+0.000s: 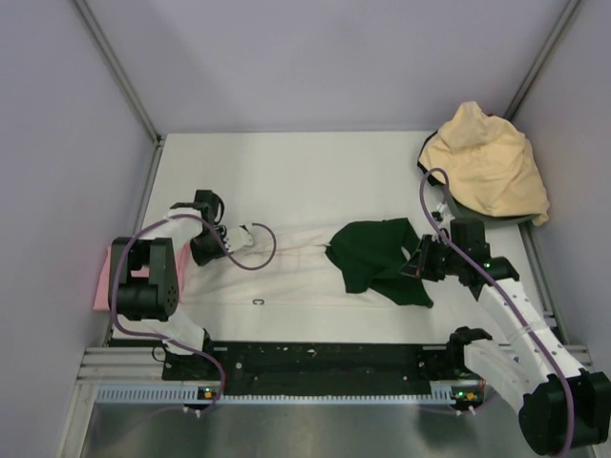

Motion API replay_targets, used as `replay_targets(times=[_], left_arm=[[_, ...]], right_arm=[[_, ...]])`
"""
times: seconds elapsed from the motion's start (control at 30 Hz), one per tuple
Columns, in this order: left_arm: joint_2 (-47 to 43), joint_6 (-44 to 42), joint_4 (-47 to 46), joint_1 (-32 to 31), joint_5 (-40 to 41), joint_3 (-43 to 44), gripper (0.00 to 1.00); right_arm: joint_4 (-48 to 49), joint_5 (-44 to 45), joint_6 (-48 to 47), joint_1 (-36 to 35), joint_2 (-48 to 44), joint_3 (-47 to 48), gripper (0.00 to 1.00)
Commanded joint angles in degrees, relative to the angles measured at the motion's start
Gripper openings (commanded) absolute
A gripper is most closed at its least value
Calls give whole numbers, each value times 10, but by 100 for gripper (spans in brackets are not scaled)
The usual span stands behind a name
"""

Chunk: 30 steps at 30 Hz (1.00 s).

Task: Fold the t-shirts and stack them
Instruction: Fold the other side of the tshirt into a rectangle

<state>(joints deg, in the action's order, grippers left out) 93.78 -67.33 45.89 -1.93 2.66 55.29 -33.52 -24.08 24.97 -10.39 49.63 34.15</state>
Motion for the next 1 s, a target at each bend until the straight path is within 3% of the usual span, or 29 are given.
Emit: replay_targets(times=[0.0, 0.3, 0.6, 0.63, 0.67, 0.7, 0.73, 0.97], left_arm=[[1, 11, -11, 1, 1, 17, 0], [-32, 22, -27, 4, 10, 57, 0], [-30, 7, 39, 4, -24, 76, 0], [-26, -7, 66, 5, -54, 78, 8], [-25, -13, 77, 4, -63, 76, 28], [-29, -24, 79, 4, -68, 68, 55], [-36, -38, 75, 4, -72, 55, 64], [-48, -84, 27, -2, -80, 32, 73]], right_arm=[[5, 2, -10, -2, -14, 15, 0], [-9, 3, -13, 4, -20, 36, 0], [-18, 3, -21, 7, -22, 38, 0], [-18, 3, -20, 7, -21, 38, 0], [-20, 3, -22, 8, -22, 38, 0], [-20, 3, -21, 9, -22, 38, 0], [-20, 3, -24, 9, -21, 37, 0], [-20, 0, -26, 10, -18, 36, 0]])
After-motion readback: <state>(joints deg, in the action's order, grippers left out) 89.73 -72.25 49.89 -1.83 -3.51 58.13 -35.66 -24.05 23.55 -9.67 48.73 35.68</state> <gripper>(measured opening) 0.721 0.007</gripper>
